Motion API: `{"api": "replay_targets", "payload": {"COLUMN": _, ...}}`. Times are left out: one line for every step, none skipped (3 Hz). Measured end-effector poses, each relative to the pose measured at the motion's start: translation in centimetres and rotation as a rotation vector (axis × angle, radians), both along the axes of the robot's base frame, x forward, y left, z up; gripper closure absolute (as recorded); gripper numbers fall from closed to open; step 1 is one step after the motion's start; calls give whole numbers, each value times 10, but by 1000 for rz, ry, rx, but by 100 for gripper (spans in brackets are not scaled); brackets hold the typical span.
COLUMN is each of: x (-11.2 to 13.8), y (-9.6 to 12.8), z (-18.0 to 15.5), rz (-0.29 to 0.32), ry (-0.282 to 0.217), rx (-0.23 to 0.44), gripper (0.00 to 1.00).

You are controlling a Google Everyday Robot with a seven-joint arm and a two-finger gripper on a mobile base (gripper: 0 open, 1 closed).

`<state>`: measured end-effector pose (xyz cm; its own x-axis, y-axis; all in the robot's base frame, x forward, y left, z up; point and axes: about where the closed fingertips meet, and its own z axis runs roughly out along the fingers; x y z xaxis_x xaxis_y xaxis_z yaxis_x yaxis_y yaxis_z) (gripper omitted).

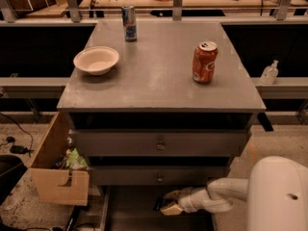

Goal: Place rxbar blueberry into bottom drawer

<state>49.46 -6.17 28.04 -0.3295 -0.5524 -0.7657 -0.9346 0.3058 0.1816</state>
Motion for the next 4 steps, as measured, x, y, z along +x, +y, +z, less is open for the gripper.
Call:
{"api": "replay_targets", "payload": {"x": 1, "y": 1, "z": -35, "rz": 75, "ry": 44, "rx": -34, "gripper": 100}}
{"api": "replay_targets", "payload": {"x": -18, "y": -3, "z": -71, "rz": 61, "ry": 77, "rx": -25, "gripper": 100}}
{"api": "replay_targets", "payload": {"x": -34, "y": -6, "z": -102, "rz": 12, "ry": 91, "rx": -13, "gripper": 100}}
{"api": "replay_targets", "payload": {"x": -36, "y": -4, "z": -102, "rz": 18, "ry": 95, "rx": -11, "gripper": 82}}
